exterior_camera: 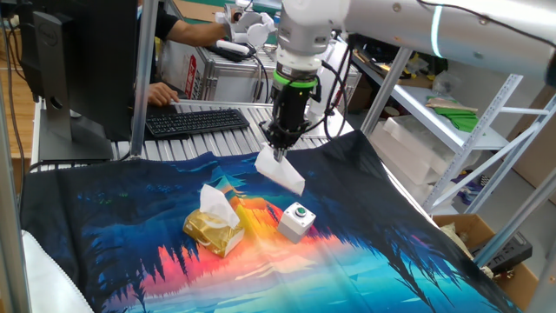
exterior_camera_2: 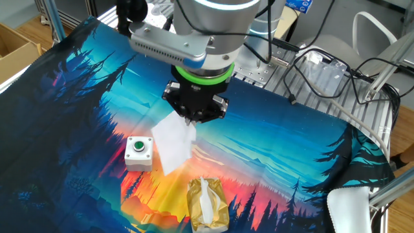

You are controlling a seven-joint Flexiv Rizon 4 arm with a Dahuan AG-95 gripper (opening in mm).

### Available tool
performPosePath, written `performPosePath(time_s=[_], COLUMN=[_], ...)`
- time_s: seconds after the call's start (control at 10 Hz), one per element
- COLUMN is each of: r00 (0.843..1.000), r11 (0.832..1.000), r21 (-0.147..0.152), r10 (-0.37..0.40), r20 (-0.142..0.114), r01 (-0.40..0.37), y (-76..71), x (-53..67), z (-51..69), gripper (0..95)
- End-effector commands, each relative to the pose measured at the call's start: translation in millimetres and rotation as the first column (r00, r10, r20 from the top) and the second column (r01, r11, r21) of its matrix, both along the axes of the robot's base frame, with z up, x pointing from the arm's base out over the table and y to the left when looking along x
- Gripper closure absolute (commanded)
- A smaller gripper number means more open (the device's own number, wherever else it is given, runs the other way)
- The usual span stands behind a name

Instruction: Pull out a napkin

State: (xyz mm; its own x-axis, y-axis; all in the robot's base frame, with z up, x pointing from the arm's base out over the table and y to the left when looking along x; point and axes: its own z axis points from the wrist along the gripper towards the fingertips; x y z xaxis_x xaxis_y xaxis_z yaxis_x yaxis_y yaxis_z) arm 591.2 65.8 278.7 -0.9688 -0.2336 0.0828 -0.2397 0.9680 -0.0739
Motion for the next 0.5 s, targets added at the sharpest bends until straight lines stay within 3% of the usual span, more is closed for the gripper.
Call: performPosePath(time_s=[0.1,0.5], r00=[1.0,1.0], r11=[1.0,1.0], r21=[-0.001,0.013], r10=[0.0,0.001], r20=[0.0,0.008], r01=[0.0,-0.001], y=[0.1,0.1], x=[-0.2,-0.2], z=[0.3,0.3], gripper=[95.0,95.0])
